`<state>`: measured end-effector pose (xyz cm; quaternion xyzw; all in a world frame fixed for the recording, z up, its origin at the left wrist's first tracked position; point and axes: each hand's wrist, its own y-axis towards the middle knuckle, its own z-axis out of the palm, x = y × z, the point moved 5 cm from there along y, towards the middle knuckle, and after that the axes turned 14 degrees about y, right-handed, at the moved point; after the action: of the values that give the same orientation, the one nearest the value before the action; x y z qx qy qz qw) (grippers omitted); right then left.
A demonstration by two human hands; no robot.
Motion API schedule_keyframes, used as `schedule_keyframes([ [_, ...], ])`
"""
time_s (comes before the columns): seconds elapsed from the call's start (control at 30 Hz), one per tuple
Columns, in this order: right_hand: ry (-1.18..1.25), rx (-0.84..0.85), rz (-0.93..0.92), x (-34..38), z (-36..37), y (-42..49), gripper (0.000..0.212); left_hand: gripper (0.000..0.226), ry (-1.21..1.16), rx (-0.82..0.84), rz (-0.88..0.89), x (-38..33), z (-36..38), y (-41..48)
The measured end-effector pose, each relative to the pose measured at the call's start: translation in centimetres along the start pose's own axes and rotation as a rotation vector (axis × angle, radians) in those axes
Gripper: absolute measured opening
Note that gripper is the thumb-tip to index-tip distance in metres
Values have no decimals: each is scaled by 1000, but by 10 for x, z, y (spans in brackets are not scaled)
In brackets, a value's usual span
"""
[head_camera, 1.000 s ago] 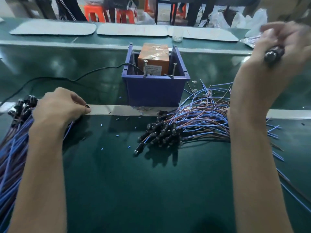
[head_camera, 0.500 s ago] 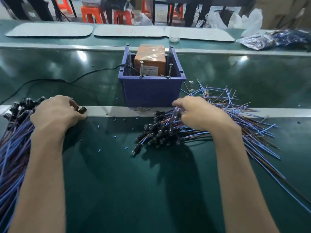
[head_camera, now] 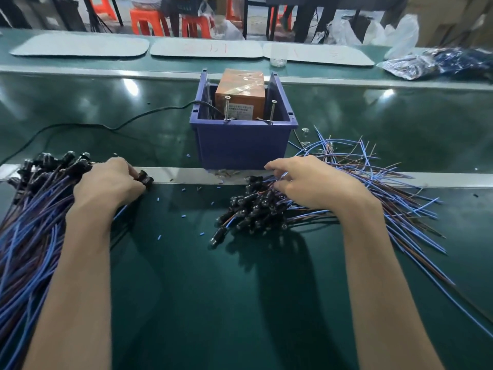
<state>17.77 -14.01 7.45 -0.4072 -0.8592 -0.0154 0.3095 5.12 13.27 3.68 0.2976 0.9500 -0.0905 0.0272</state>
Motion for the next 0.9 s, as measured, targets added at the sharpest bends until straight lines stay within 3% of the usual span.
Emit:
schedule_keyframes([
  [0.17, 16, -32, -28, 3, 0, -1, 41, 12, 5, 32, 74, -10, -7, -8],
  [0.3, -33, -18, -18, 4, 3, -1, 35, 24, -22, 0, 195, -25, -23, -22],
  [0.4, 30, -105, -97, 13, -5, -3, 34, 24, -63, -44, 310, -46, -34, -37],
  [0.53, 320, -125, -248, 34, -9, -12, 34, 14, -316, -189, 568, -80, -61, -69],
  [0.67, 644, -4, -399, 54, 1, -18, 21, 16, -592, -156, 820, -110, -79, -111],
  [0.8, 1059, -52, -476, 59, -6, -18, 25, 22, -781, -211, 769, -111, -86, -117],
  [0.9, 1227, -145, -536, 57, -19, -21, 26, 15, -908, -199, 694, -103, -92, -116],
])
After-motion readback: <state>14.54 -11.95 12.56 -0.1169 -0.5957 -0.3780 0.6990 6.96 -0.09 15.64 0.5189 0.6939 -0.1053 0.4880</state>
